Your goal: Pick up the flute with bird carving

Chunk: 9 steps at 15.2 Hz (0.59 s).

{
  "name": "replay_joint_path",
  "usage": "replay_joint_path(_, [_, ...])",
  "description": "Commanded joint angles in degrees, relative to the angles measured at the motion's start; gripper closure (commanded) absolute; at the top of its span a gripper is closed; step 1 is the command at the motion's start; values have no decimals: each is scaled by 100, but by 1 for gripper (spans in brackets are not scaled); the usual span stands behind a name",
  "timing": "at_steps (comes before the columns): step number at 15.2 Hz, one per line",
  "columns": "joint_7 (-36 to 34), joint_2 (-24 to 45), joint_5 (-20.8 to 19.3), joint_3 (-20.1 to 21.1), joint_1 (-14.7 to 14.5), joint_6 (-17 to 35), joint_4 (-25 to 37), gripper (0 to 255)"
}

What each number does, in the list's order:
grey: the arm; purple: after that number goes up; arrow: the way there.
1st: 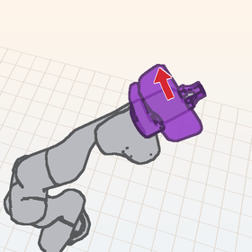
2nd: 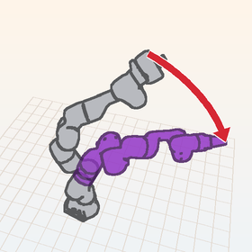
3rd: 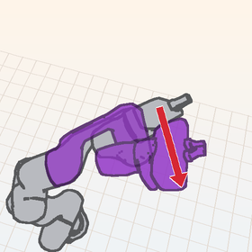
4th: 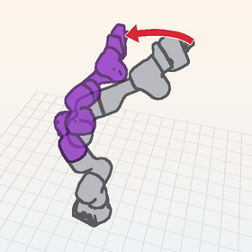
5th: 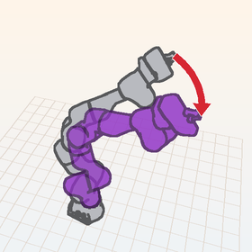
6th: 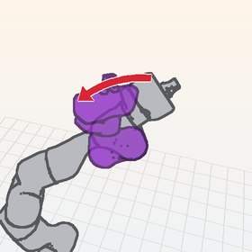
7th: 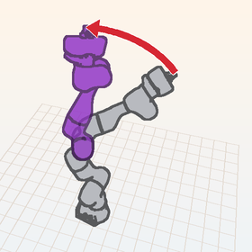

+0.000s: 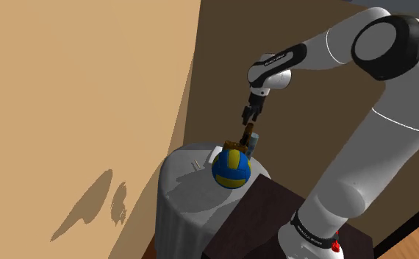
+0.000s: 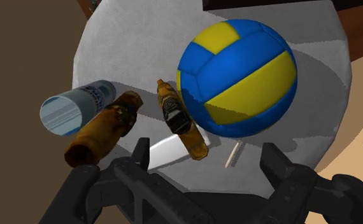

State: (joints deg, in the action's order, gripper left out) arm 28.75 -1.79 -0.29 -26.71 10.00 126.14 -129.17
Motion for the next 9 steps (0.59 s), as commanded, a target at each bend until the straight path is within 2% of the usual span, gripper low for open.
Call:
replay_joint_path(1, [251,444,177,-100,79,179,245,0])
replay_joint_path(9, [1127,2107,951,-179,677,428,1555,0])
